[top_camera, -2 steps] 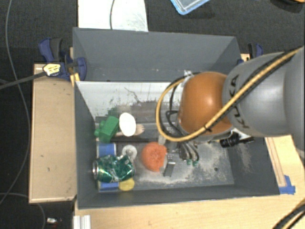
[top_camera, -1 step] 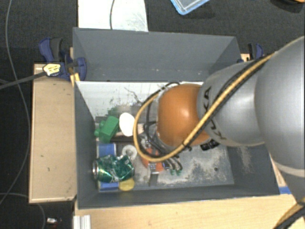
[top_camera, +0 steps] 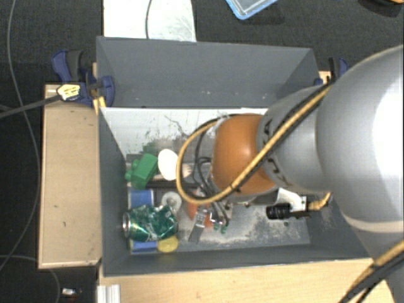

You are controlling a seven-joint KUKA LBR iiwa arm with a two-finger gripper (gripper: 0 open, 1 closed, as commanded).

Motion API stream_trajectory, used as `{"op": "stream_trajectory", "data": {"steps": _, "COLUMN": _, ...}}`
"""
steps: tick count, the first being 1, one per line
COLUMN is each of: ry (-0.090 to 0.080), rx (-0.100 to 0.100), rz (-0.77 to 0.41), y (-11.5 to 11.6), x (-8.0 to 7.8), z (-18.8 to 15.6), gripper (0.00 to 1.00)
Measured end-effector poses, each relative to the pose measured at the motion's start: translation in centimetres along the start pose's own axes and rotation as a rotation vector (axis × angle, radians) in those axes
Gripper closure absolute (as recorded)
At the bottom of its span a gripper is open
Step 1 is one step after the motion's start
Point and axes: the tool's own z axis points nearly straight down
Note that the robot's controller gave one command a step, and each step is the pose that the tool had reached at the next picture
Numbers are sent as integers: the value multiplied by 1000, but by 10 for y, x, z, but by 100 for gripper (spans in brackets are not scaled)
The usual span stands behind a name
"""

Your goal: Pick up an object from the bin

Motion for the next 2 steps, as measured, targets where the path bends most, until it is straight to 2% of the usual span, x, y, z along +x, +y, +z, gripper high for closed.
{"op": "stream_trajectory", "data": {"steps": 1, "ry": -12, "rx": -3, "rz": -420, "y": -6, "x": -31, "z": 21, "gripper": 0}}
{"op": "stream_trajectory", "data": {"steps": 2, "ry": -13, "rx": -13, "rz": 59, "y": -15, "x": -10, "z": 32, "gripper": 100}}
